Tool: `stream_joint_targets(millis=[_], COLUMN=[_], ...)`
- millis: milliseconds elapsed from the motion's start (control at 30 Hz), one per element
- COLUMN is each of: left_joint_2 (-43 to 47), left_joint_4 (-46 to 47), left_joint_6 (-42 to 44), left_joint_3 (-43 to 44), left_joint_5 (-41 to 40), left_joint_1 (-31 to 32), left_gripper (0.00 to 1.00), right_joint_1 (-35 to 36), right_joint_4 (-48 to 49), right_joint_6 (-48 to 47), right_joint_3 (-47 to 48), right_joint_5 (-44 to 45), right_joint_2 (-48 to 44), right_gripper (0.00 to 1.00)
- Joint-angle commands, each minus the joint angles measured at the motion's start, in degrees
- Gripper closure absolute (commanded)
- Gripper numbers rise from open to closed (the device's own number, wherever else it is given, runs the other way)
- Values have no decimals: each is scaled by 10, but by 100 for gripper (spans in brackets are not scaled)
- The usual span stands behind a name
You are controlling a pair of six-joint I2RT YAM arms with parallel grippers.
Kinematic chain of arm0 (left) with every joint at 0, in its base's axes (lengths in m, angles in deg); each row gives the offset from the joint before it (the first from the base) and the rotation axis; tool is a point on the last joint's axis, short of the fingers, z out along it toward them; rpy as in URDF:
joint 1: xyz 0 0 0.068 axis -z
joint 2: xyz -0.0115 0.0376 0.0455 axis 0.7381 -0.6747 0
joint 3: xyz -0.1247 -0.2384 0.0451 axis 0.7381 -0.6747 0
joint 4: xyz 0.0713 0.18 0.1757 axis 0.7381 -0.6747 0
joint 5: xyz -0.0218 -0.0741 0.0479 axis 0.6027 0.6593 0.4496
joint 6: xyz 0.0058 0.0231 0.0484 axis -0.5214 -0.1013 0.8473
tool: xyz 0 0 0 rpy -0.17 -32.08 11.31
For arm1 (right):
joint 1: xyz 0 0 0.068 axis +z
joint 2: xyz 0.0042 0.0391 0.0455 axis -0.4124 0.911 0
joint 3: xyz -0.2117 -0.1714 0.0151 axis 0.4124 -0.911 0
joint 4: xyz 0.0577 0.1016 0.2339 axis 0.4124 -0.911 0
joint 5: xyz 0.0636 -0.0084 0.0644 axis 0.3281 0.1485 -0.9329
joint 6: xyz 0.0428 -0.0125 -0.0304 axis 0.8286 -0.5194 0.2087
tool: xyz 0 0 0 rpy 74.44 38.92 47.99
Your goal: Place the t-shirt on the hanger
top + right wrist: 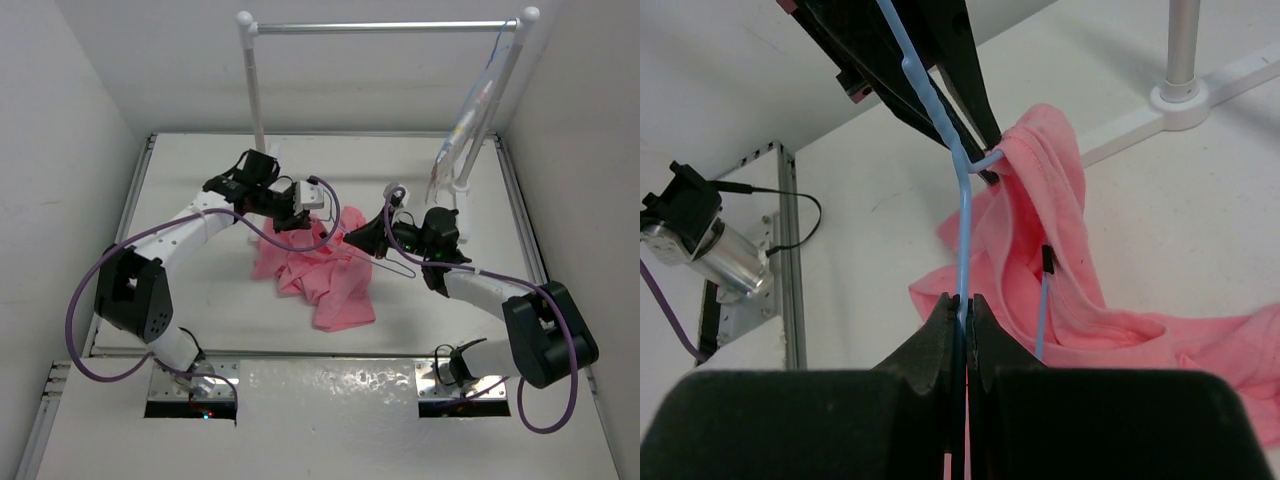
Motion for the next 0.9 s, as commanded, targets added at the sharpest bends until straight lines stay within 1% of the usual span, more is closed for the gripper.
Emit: stream_joint_targets(millis=[0,67,200,267,367,567,667,800,867], left_joint_2=[3,3,9,16,25,-5,-5,3,6], left_joint_4=[43,41,58,61,63,34,-3,-42,-49], left_joint_6=[-35,-40,-54,-57,-63,-48,-18,49,57], left_joint_3=[27,31,27,23,26,54,59,48,47], left_joint_5=[-6,-5,-9,-9,-15,-1,16,57,62], left_joint_1=[-9,-9,-10,-12,-13,-14,-14,-12,-12], left_gripper=[93,94,99,100,100,100,100,99,99], right_joint_1=[2,2,3,4,5,4,5,6,8], right_joint_4=[21,14,-16,-65,-50,-42,-41,-38,-36], right_joint_6=[-18,-22,-44,-73,-72,-64,-60,-57,-54], right_joint_3=[13,13,23,20,2,-1,2,4,3], right_joint_5=[-27,-26,-23,-15,-9,-10,-8,-7,-8], right_joint_2=[-12,-14,-23,-28,-36,-50,-59,-60,-62], right_gripper=[100,100,100,100,100,100,100,100,100])
